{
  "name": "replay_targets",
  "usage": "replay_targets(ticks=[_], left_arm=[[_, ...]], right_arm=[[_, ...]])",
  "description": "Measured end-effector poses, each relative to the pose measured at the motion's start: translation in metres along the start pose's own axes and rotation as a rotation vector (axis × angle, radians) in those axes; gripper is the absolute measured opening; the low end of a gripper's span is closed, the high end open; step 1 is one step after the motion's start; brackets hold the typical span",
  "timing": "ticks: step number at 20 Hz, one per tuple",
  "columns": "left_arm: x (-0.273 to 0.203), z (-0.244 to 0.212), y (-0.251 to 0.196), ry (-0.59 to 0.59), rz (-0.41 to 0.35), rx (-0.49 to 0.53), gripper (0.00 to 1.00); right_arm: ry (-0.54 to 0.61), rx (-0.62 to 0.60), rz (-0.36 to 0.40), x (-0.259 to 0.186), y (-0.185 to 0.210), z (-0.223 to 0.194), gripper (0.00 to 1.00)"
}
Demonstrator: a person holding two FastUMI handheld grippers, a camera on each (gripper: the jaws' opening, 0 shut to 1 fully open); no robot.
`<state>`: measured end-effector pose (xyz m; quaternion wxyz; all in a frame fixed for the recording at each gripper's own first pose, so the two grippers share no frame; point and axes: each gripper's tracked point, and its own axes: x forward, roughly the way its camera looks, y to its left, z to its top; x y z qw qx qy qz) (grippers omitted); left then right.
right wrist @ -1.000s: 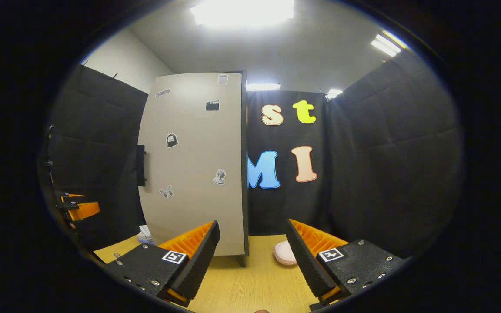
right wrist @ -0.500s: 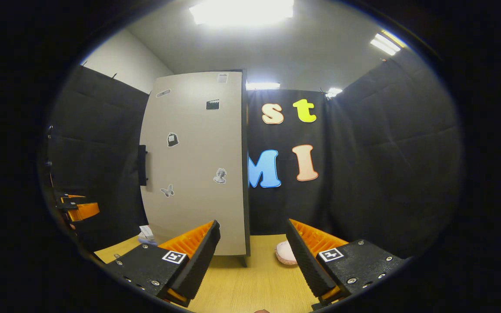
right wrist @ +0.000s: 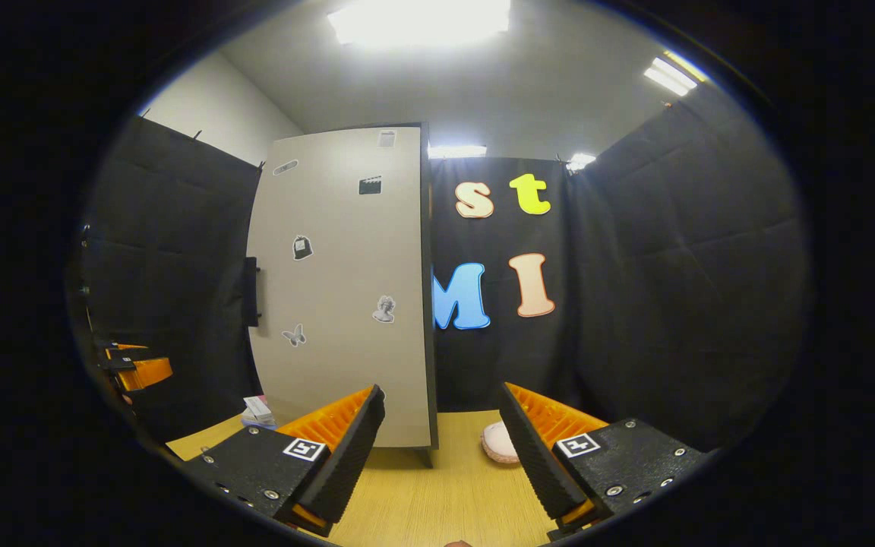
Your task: Open the cabinet door with the right hand, grasp the bottle in the cabinet with the left hand and place it on the coaster, then close the cabinet door with the right hand.
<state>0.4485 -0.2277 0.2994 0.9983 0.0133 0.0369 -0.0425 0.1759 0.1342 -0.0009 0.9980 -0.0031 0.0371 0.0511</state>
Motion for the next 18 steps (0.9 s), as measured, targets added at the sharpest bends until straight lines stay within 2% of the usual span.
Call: replay_targets(ticks=[1, 2, 12, 13, 14, 18], left_arm=[[0.0002, 0.0005, 0.0000, 0.000, 0.001, -0.001, 0.93], [-0.0004, 0.0007, 0.0008, -0.001, 0.003, -0.001, 0.89], [-0.0075, 0.0027, 0.0050, -0.004, 0.010, 0.004, 0.89], [-0.0083, 0.0032, 0.0043, -0.005, 0.009, 0.003, 0.89], [-0.0079, 0.0036, 0.0048, -0.007, 0.008, 0.002, 0.89], [-0.0091, 0.0038, 0.0048, -0.008, 0.004, 0.006, 0.89]], right_arm=[[-0.002, 0.000, 0.001, -0.0004, 0.0012, 0.0004, 0.94], [-0.003, -0.001, 0.001, 0.0008, 0.0016, 0.0003, 0.94], [-0.010, 0.001, 0.001, -0.0047, 0.0052, 0.0009, 0.94], [-0.010, 0.002, 0.000, -0.0059, 0.0052, 0.0011, 0.91], [-0.011, 0.002, -0.002, -0.0060, 0.0052, 0.0015, 0.94], [-0.012, 0.004, -0.007, -0.0089, 0.0046, 0.0015, 0.94]])
